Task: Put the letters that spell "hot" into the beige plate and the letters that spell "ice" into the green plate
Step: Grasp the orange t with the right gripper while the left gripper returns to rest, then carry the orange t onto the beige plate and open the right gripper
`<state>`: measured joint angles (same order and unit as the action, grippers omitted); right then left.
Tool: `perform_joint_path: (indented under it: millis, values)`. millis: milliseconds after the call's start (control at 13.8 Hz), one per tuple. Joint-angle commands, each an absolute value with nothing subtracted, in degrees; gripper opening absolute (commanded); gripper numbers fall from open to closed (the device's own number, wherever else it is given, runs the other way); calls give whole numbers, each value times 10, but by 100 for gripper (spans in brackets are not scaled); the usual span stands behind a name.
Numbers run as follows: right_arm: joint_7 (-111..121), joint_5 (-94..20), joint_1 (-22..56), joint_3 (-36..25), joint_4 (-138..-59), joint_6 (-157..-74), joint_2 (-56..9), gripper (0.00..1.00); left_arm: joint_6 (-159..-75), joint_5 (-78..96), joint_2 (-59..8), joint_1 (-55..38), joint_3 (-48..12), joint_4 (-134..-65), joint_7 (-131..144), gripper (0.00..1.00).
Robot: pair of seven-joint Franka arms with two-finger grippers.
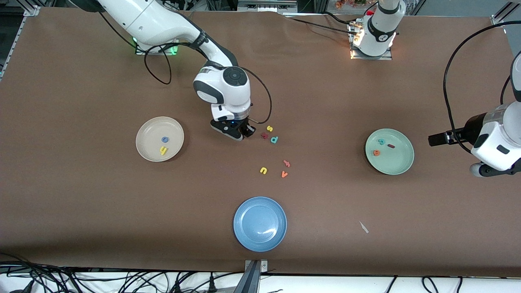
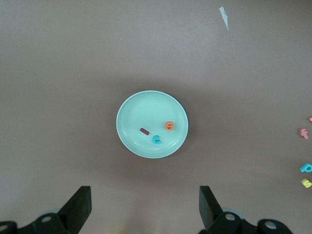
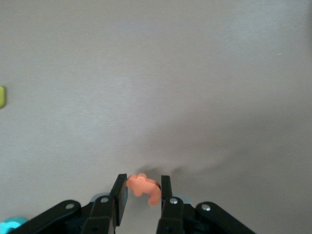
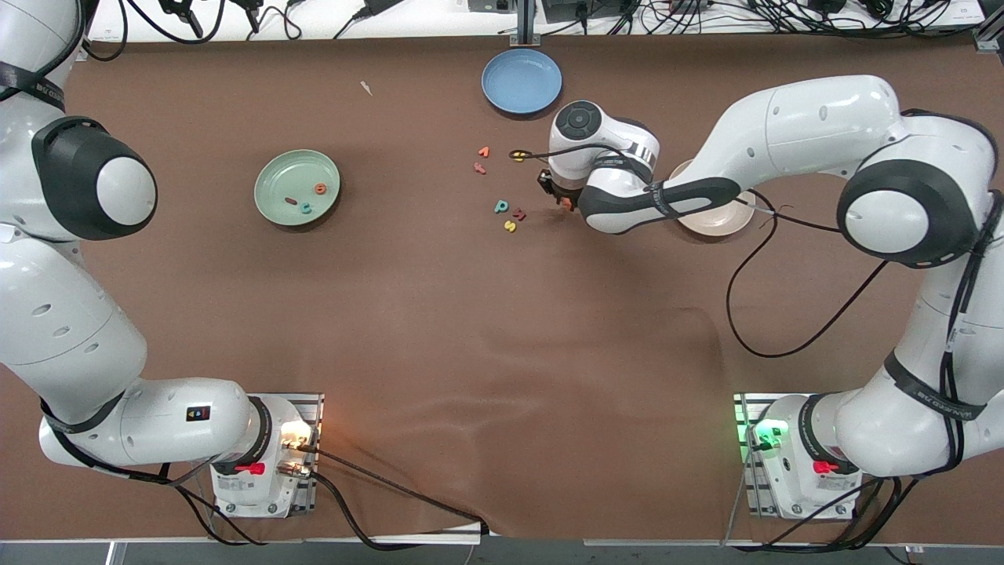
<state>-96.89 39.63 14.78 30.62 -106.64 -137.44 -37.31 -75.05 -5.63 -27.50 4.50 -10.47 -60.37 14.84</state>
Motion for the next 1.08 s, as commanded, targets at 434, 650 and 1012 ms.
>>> perform_joint_path:
  millis: [434,650,1012]
  values:
    - [-916,339,44,434,-1115,-1239,-285,12,-901,10,-114,8,-42,-852,78,96]
    - [-804,261,36,430,-1092,-1197,-266,12,-902,22,-105,-21,-4,-867,55,96]
    - [-615,176,12,379,-1099,-1165,-206,12,-918,18,-105,-13,-5,-876,43,100]
